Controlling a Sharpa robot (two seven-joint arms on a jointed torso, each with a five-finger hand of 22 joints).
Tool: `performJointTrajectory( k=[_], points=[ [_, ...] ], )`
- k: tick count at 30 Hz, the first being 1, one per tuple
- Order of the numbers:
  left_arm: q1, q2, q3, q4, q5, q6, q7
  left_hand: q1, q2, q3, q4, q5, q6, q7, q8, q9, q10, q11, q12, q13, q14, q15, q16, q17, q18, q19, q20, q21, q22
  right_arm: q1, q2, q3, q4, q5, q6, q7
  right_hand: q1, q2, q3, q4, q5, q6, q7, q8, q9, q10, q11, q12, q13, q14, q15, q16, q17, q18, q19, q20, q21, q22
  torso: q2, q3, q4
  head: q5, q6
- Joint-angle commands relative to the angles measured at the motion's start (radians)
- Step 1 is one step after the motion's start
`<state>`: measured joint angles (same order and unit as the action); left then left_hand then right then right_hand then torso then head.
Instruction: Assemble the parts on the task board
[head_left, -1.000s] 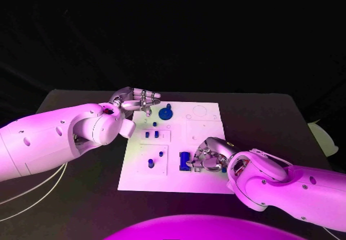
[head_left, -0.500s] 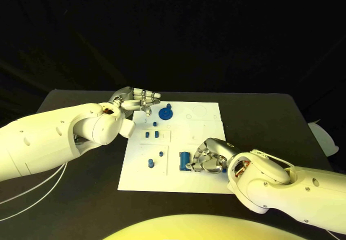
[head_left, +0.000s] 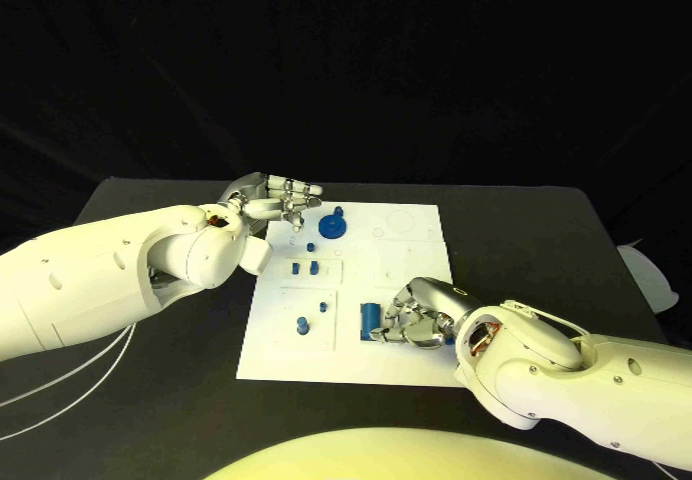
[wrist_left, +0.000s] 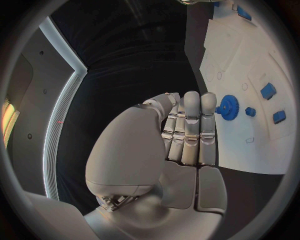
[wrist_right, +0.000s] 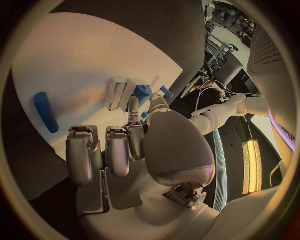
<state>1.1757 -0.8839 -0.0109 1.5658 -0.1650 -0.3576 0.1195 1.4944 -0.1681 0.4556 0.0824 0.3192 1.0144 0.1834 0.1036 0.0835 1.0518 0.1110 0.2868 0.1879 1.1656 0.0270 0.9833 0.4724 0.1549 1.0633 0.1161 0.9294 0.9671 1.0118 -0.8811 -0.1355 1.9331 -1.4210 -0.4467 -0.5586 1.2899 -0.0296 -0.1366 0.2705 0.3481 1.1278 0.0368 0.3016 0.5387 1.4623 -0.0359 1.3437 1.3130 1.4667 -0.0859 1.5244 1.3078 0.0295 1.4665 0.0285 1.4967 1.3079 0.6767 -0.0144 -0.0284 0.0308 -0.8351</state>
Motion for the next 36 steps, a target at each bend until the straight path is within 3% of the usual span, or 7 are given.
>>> performJointTrajectory(
  k=[1, 12, 21, 26, 30, 36],
  points=[
    [0.001, 0.002, 0.001, 0.001, 0.003, 0.016, 0.004, 0.001, 0.007, 0.0, -0.005, 0.001, -0.008, 0.002, 0.005, -0.001, -0.007, 0.002, 0.004, 0.002, -0.007, 0.002, -0.004, -0.002, 0.015, -0.009, 0.0, -0.007, 0.001, -0.001, 0.005, 0.0, -0.009, -0.017, 0.012, -0.002, -0.003, 0.0, -0.005, 0.004, -0.004, 0.002, -0.005, 0.005, 0.002, 0.014, -0.001, 0.007, 0.091, 0.088, -0.007, 0.005, 0.184, -0.015, 0.075, -0.007, 0.007, 0.244, 0.0, 0.0001, 0.0006, -0.002, 0.001],
    [0.001, 0.0, 0.0, 0.002, 0.003, 0.017, 0.003, 0.001, 0.007, 0.0, -0.005, 0.001, -0.008, 0.002, 0.005, -0.001, -0.007, 0.002, 0.004, 0.002, -0.007, 0.002, -0.004, -0.002, 0.015, -0.009, 0.0, -0.007, 0.001, 0.002, 0.013, 0.0, -0.036, -0.046, 0.009, -0.019, 0.01, 0.009, -0.004, 0.004, -0.003, 0.005, -0.008, 0.007, 0.004, 0.017, -0.004, 0.013, 0.096, 0.088, -0.009, 0.005, 0.184, -0.015, 0.076, -0.008, 0.008, 0.244, 0.0, -0.0002, -0.0007, 0.001, -0.001],
    [0.001, -0.001, 0.0, 0.002, 0.003, 0.017, 0.003, 0.001, 0.007, 0.0, -0.005, 0.001, -0.008, 0.002, 0.005, -0.001, -0.007, 0.002, 0.004, 0.002, -0.007, 0.002, -0.004, -0.002, 0.015, -0.009, 0.0, -0.007, 0.001, 0.003, -0.017, 0.001, -0.006, -0.061, -0.026, -0.012, 0.014, 0.007, -0.006, 0.003, -0.001, 0.002, -0.008, 0.006, 0.004, 0.013, -0.003, 0.004, 0.09, 0.087, -0.009, 0.003, 0.181, -0.014, 0.074, -0.009, 0.003, 0.242, -0.001, 0.0007, -0.0004, -0.001, 0.004],
    [0.001, -0.004, -0.001, 0.003, 0.003, 0.017, 0.003, 0.001, 0.007, 0.0, -0.005, 0.001, -0.008, 0.002, 0.005, -0.001, -0.007, 0.002, 0.004, 0.002, -0.007, 0.002, -0.004, -0.002, 0.015, -0.009, 0.0, -0.007, 0.001, 0.027, -0.089, 0.003, 0.038, -0.052, -0.054, 0.009, 0.029, 0.001, -0.016, 0.005, 0.007, -0.026, 0.005, -0.015, -0.005, -0.003, 0.006, -0.029, 0.068, 0.083, -0.003, -0.007, 0.163, -0.009, 0.062, -0.006, -0.022, 0.235, -0.001, 0.0002, -0.0015, -0.008, 0.009],
    [0.001, -0.005, -0.002, 0.003, 0.003, 0.017, 0.003, 0.001, 0.007, 0.0, -0.005, 0.001, -0.008, 0.002, 0.005, -0.001, -0.007, 0.002, 0.004, 0.002, -0.007, 0.002, -0.004, -0.002, 0.015, -0.009, 0.0, -0.007, 0.001, 0.055, -0.167, 0.003, 0.063, -0.048, -0.049, 0.018, 0.036, -0.004, -0.028, 0.011, 0.008, -0.057, 0.023, -0.047, -0.022, -0.012, 0.021, -0.045, 0.058, 0.081, 0.008, -0.011, 0.156, -0.007, 0.057, 0.002, -0.033, 0.232, -0.002, -0.0012, -0.0028, -0.024, 0.012],
    [0.0, -0.006, -0.003, 0.004, 0.003, 0.018, 0.005, 0.0, 0.007, 0.001, -0.006, 0.001, -0.008, 0.001, 0.006, -0.001, -0.009, 0.002, 0.006, 0.001, -0.007, 0.002, -0.004, -0.002, 0.015, -0.009, 0.001, -0.007, 0.001, 0.065, -0.259, -0.003, 0.07, -0.062, -0.03, 0.02, 0.039, -0.004, -0.034, 0.013, 0.009, -0.061, 0.029, -0.063, -0.033, -0.014, 0.026, -0.05, 0.055, 0.081, 0.013, -0.011, 0.158, -0.007, 0.058, 0.007, -0.031, 0.233, -0.003, -0.0014, -0.0071, -0.04, 0.012]
  ],
)
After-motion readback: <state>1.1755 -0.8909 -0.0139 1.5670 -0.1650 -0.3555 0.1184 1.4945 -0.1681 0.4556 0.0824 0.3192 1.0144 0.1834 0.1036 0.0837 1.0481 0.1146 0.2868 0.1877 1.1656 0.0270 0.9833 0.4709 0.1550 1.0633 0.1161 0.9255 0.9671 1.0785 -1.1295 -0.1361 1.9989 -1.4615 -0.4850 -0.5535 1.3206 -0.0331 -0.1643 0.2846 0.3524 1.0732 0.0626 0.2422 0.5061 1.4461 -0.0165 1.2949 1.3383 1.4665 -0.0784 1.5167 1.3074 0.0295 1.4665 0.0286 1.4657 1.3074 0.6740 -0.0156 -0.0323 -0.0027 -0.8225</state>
